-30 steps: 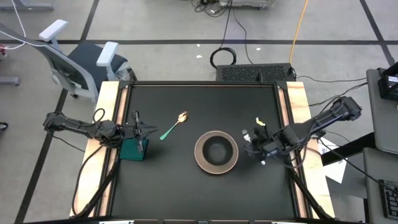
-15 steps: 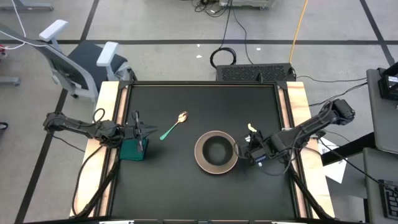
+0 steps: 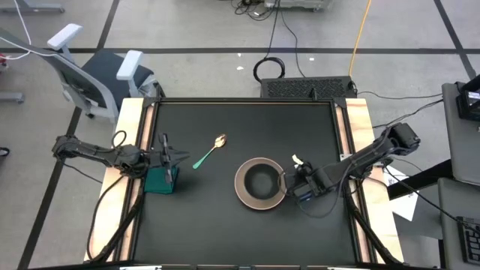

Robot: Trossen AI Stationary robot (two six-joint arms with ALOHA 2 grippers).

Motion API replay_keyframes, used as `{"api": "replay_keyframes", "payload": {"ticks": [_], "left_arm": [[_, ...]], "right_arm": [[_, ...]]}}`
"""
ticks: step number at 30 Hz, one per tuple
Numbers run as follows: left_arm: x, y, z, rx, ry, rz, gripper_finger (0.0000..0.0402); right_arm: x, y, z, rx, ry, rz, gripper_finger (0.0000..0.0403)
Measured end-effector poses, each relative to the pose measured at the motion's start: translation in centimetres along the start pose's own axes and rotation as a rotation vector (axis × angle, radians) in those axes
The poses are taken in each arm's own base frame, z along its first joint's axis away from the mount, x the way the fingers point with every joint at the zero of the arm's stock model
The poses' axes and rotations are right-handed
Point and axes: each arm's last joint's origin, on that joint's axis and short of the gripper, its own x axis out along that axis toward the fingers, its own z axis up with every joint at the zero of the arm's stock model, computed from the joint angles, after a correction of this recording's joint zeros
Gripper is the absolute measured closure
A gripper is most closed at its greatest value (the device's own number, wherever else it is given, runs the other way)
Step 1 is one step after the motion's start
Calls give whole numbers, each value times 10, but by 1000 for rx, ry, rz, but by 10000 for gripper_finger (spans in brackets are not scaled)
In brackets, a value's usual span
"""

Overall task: Set table place
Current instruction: Put the fork to the right of the plate

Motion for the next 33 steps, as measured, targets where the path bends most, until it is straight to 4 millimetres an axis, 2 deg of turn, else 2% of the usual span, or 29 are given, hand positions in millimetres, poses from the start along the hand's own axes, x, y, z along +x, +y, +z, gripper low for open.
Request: {"api": "replay_keyframes", "payload": {"ticks": [14,23,33], "left_arm": [[0,1,3,-6,-31,13,344],[0,1,3,-5,-28,12,344],[0,1,3,-5,-27,12,344]], "right_arm": [[10,3,-5,42,-30,-18,390],[34,-6,-15,87,-7,33,390],[37,-9,-16,69,15,11,390]]}}
